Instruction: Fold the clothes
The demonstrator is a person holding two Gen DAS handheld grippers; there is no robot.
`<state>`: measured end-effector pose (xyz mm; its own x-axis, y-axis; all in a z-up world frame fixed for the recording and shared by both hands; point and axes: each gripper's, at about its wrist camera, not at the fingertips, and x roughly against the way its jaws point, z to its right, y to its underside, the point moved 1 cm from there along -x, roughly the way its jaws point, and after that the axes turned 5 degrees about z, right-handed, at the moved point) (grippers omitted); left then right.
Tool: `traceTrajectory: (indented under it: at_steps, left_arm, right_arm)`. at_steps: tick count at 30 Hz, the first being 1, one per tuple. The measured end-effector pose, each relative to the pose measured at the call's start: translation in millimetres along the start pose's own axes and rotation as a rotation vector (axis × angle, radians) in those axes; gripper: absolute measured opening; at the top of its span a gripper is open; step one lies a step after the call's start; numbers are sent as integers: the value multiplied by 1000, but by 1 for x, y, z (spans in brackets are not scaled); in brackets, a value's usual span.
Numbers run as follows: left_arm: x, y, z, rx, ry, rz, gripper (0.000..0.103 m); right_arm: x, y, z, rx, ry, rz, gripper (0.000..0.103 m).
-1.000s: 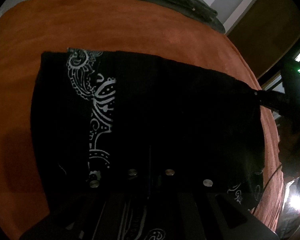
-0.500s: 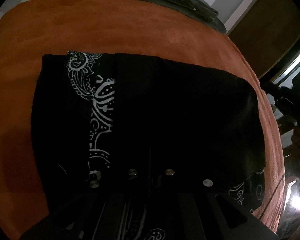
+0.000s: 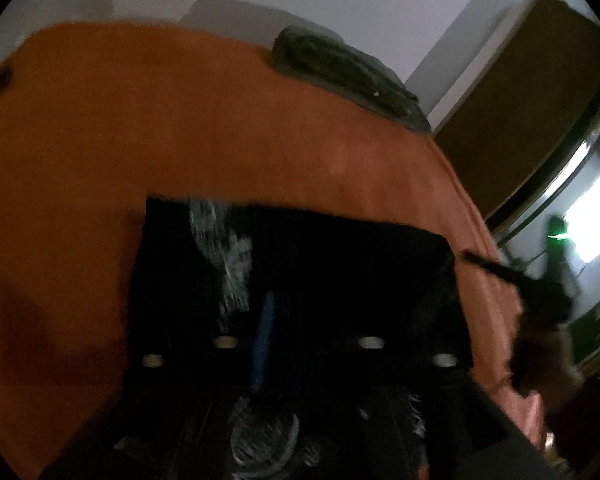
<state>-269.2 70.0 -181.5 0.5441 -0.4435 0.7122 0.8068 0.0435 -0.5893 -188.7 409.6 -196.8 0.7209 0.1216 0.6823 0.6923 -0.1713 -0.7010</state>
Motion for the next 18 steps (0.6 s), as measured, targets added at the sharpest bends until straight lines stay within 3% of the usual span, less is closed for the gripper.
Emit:
traceTrajectory:
  at_steps: [3,5,8,9,11,13,18]
  left_arm:
    - [-3,-18,3,-9,5,9,37]
    - [-12,-28,7,-9,-9,4,37]
    - [-45,-34,-1,57,-161,-43,35]
    - [-55,-33,-8,90,-182,-68,32]
    - [-59,-34,-21,121,-216,-82,5]
    - [-54,-37,-32,141,-232,-67,3]
    - [-33,-36,-59,157,-209,-42,3]
  right_arm:
    - [19,-13,-42,143,-52,71,1]
    - [8,-10,-62,230,-83,41,1]
    - [-31,2,-76,277,-52,-56,1]
    - [-40,1,-69,261,-29,-66,1]
    - [-56,0,-56,229,18,-86,1]
    - [-73,-1,-43,197,64,-107,1]
    - [-68,-7,5,56,79,-154,1]
